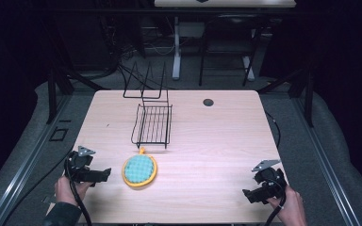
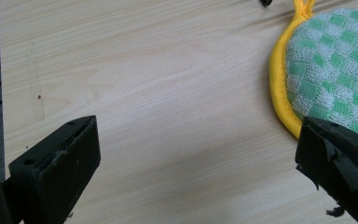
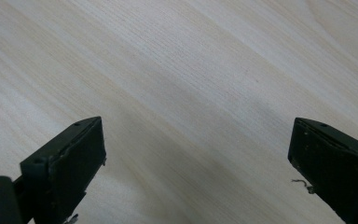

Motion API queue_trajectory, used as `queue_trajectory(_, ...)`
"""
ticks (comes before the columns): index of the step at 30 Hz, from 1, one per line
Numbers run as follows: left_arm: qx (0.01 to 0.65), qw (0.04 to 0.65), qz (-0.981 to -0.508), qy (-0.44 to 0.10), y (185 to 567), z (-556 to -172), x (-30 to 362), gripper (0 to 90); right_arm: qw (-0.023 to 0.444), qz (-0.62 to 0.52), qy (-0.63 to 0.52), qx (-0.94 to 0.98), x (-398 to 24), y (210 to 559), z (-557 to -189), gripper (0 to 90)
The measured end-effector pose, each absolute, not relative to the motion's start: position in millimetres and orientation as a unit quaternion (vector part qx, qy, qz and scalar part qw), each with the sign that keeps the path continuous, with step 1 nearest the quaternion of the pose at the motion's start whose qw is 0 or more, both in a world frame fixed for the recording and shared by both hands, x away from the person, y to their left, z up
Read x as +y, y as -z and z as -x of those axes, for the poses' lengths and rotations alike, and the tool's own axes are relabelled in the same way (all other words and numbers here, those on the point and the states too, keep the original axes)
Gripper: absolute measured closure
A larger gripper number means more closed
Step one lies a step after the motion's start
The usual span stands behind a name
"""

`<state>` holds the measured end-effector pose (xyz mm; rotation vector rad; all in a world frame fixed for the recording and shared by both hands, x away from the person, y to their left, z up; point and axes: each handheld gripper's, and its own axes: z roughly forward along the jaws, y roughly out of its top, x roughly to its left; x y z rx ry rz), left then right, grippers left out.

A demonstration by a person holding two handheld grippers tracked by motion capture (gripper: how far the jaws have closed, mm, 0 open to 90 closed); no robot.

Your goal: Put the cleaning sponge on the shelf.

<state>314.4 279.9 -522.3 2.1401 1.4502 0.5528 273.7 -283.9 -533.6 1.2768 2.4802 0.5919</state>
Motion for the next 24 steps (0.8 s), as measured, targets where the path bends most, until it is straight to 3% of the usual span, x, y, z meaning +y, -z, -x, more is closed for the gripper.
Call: queue_trajectory(24,0.532,0.247,-0.784,-0.204,521.0,-314.3,280.2,0.1,0.144,-0.441,-0.204,0.862,-284.8,533.6,-274.2,3.5)
